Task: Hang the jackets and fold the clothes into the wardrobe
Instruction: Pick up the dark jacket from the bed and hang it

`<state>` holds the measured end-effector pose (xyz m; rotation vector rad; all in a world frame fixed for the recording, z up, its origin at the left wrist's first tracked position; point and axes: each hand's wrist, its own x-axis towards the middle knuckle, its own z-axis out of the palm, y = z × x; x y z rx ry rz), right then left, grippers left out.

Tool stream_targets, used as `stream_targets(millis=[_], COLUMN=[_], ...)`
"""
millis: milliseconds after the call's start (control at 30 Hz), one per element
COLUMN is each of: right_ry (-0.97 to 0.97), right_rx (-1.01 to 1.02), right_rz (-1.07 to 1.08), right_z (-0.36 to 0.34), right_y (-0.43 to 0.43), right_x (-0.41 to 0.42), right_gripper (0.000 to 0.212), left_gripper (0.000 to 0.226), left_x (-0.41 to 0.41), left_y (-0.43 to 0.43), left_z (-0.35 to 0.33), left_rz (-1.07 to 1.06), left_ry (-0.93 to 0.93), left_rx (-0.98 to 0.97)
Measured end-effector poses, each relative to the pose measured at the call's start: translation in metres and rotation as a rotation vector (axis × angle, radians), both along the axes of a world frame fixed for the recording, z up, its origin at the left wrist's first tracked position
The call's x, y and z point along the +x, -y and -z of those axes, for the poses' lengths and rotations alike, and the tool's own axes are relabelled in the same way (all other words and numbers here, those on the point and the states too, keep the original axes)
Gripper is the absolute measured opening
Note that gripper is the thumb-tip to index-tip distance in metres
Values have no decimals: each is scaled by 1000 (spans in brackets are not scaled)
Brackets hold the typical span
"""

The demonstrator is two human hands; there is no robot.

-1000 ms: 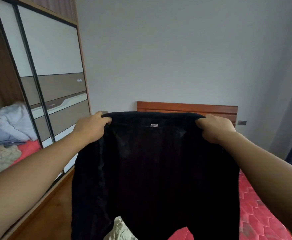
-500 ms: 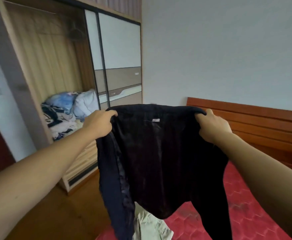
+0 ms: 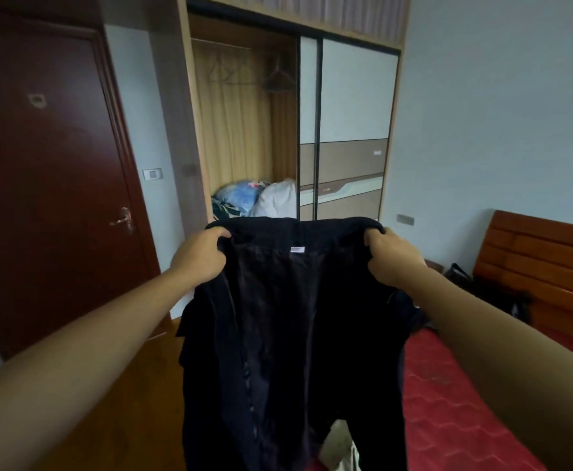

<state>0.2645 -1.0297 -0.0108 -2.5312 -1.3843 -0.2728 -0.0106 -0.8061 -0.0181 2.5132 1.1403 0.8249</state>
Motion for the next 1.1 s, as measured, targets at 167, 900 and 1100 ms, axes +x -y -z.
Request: stream_targets(millis=[167, 900, 1100], right_ry=[-62, -129, -157], right_rx=[41, 91, 129], right_rz=[-50, -21, 12], right_z=[6, 31, 26], right_y=[-91, -438, -538], right_x=[-40, -56, 19], right_gripper=[31, 39, 42], left_gripper=[58, 52, 49], left_x=[-45, -38, 48], left_y=[-70, -381, -485], left_z=[5, 26, 18], left_rz=[-54, 102, 161], left_ry=[15, 126, 126], left_rx=[-18, -89, -137])
